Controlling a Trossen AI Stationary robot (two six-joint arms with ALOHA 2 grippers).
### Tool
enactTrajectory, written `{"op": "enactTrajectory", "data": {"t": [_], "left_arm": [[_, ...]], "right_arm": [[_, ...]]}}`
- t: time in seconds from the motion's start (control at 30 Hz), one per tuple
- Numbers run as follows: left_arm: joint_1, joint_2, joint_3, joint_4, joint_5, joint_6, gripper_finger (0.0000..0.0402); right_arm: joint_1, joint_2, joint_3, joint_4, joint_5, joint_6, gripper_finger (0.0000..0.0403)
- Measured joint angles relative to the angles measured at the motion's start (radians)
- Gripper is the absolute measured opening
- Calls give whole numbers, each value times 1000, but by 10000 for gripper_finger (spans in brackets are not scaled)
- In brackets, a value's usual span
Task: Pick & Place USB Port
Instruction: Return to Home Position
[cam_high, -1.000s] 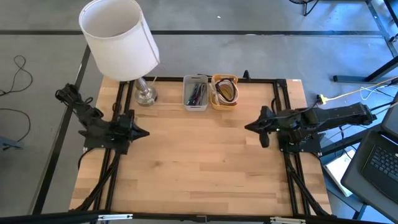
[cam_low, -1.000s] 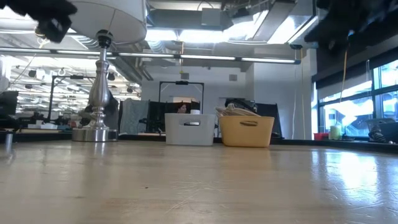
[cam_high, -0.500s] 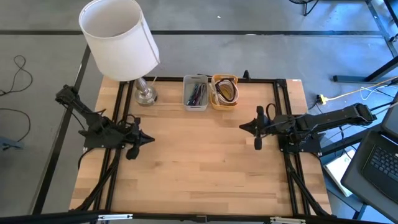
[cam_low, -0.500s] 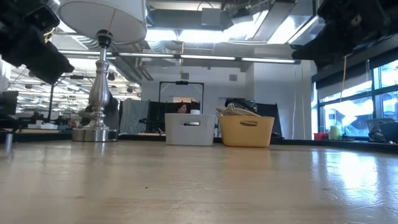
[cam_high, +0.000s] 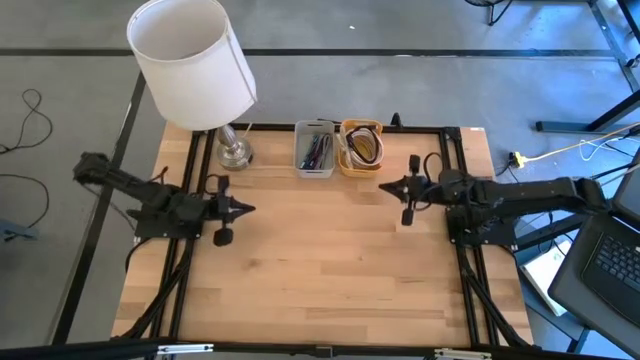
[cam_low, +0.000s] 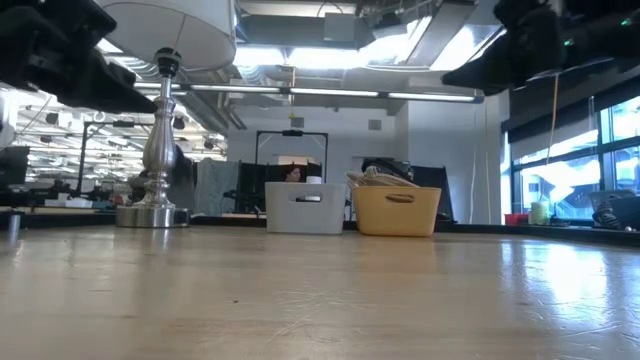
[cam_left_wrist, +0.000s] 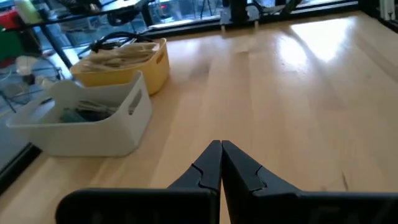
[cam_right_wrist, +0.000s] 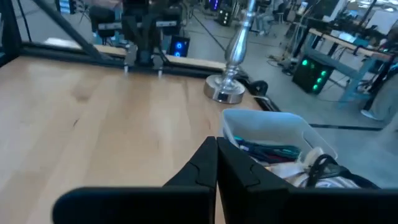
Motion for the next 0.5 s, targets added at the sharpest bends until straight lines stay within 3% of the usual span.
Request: {"op": "enactTrajectory", "data": {"t": [0.17, 0.37, 0.5], "left_arm": [[213, -2, 0, 23, 206, 123, 1], [483, -3, -20, 42, 511, 177, 1], [569, -1, -78, 53, 608, 158, 2]], "right_arm": [[-131, -3, 0, -4, -194, -36, 2], [-203, -4, 0, -114, -278, -46, 1], [-191, -4, 0, -246, -298, 2, 1]]}}
